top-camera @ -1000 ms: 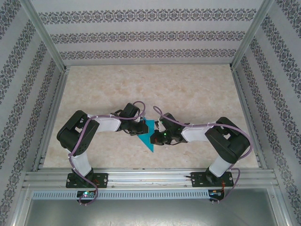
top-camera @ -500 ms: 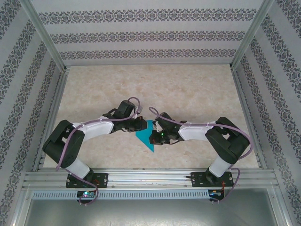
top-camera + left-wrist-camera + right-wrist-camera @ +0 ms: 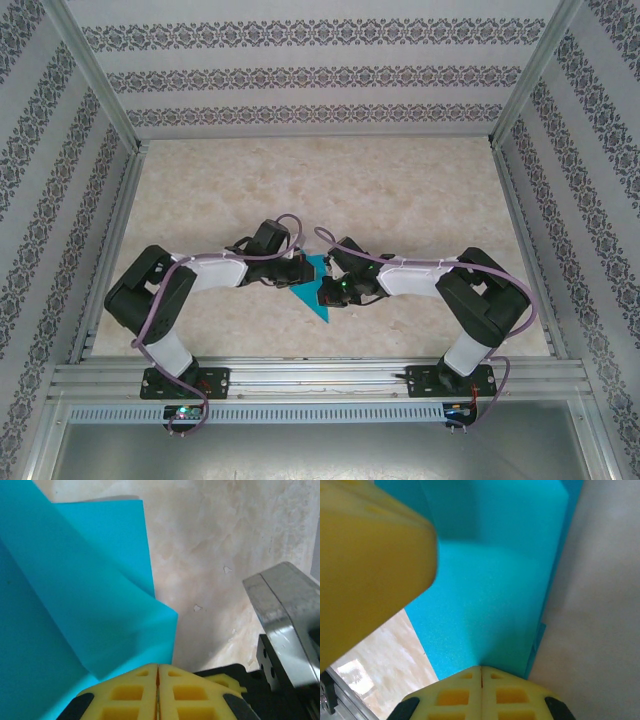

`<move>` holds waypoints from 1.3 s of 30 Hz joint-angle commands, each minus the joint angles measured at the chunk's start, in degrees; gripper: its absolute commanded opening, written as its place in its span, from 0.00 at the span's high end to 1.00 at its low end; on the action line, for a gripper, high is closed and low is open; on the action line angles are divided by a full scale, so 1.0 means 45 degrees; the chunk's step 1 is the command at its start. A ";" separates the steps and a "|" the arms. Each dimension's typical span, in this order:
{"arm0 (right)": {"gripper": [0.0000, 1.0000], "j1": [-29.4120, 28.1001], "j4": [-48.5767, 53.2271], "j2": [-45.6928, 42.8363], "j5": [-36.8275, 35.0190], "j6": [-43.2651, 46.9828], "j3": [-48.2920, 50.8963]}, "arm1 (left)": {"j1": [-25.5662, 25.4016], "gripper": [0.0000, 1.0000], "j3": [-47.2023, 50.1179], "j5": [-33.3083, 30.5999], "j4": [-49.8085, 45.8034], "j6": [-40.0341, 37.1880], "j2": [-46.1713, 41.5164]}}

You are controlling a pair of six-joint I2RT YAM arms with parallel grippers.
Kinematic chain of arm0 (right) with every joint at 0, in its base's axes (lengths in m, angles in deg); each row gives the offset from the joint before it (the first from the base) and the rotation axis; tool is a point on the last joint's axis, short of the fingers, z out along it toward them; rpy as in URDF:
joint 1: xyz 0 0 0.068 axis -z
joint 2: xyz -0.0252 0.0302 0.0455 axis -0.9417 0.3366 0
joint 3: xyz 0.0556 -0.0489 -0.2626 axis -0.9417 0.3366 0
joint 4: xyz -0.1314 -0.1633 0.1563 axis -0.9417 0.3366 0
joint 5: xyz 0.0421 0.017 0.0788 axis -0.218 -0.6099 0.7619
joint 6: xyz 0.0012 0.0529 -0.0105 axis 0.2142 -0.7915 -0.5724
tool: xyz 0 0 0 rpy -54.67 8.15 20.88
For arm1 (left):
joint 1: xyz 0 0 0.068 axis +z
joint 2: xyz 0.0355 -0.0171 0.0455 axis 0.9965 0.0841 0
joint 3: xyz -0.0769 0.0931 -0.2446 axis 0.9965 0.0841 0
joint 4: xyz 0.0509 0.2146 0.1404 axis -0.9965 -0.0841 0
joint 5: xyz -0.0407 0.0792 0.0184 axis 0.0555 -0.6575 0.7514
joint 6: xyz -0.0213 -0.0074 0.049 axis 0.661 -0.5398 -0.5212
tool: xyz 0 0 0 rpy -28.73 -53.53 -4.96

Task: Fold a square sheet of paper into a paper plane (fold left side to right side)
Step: Fourth fold the wing at the center of the table.

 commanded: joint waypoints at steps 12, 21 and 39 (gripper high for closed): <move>1.00 -0.0128 0.2316 0.0677 -0.1507 0.0526 0.0127 | 0.0652 0.91 -0.0807 -0.0455 0.0618 -0.0778 0.1317; 1.00 -0.0167 0.2863 0.0814 -0.1576 0.0801 -0.0093 | 0.1127 0.92 -0.1073 -0.1057 0.0003 -0.1127 0.1895; 1.00 -0.0263 0.3082 0.1048 -0.1324 0.0842 -0.0249 | 0.2545 0.92 -0.3213 -0.1146 -0.1351 -0.2491 0.3041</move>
